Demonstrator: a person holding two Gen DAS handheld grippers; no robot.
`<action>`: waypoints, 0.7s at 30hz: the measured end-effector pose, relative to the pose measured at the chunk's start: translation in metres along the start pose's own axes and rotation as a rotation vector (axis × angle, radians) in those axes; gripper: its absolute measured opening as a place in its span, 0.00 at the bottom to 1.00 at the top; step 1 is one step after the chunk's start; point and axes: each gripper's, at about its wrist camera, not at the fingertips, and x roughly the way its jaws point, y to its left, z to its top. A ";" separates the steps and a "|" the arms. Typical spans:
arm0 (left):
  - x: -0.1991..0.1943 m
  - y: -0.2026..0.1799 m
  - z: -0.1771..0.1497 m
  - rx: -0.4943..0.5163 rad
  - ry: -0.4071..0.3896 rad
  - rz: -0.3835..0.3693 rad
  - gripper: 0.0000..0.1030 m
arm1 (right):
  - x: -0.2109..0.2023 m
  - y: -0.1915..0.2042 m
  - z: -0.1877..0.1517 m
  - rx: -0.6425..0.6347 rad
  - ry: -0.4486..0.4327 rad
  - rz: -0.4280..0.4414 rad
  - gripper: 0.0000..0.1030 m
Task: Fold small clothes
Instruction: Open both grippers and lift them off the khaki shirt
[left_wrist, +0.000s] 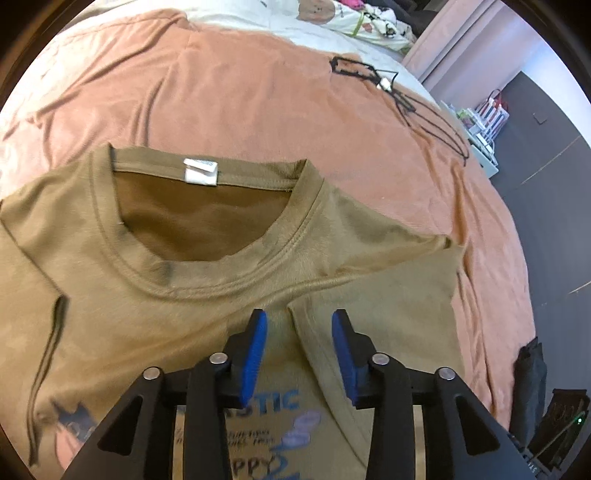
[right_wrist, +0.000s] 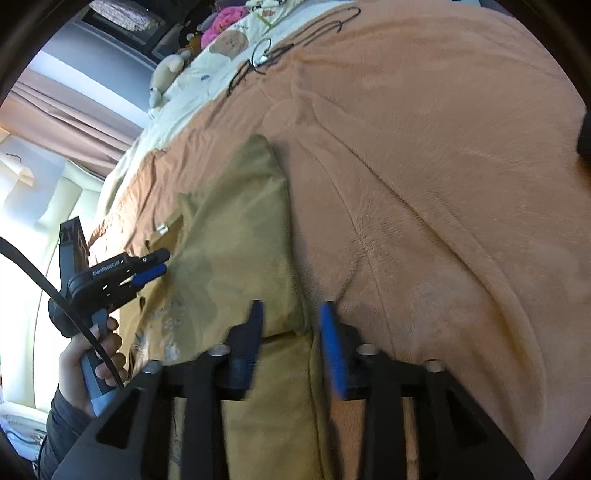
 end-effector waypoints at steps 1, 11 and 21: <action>-0.007 0.000 -0.003 0.002 -0.004 -0.004 0.39 | -0.004 0.001 -0.002 -0.003 -0.012 0.001 0.47; -0.106 0.010 -0.035 0.014 -0.097 -0.012 0.61 | -0.061 0.018 -0.040 -0.062 -0.126 -0.026 0.47; -0.214 0.028 -0.085 0.025 -0.233 -0.013 0.78 | -0.101 0.054 -0.105 -0.155 -0.157 -0.026 0.47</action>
